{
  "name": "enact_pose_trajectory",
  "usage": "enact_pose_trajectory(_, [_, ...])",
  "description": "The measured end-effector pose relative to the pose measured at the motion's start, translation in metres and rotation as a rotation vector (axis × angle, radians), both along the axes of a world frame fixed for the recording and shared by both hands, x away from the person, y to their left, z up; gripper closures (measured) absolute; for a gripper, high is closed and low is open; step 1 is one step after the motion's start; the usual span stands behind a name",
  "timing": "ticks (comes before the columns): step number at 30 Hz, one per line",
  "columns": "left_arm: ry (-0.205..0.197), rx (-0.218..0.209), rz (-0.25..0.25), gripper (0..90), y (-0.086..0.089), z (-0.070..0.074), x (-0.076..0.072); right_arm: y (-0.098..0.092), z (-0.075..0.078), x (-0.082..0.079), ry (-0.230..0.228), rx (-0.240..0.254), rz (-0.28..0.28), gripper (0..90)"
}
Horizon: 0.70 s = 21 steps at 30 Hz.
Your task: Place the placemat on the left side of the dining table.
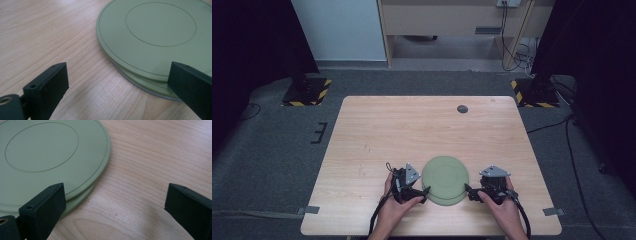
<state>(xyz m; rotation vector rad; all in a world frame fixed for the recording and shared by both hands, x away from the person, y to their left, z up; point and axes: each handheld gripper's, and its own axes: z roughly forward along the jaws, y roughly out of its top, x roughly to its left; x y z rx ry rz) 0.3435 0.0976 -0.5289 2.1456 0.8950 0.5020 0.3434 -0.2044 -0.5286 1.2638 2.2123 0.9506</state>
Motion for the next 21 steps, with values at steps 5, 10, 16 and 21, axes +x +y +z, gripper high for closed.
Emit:
enact_pose_trajectory(5, [-0.005,0.012,0.007,1.8,-0.0014,0.0008,0.001,0.0004,-0.0002,0.0004,0.004,0.0,-0.005,2.3])
enact_pose_trajectory(10, [-0.017,0.02,0.019,1.8,-0.0027,0.001,0.0025,0.001,-0.0004,0.0017,0.001,-0.002,-0.018,1.5])
enact_pose_trajectory(16, [-0.016,0.018,0.023,2.3,-0.0026,0.001,0.003,0.0006,-0.0008,0.003,0.008,0.005,-0.026,2.1])
enact_pose_trajectory(21, [-0.001,0.024,0.016,4.1,-0.0013,0.0008,0.0007,-0.001,-0.0002,0.0017,0.019,0.004,-0.014,3.9])
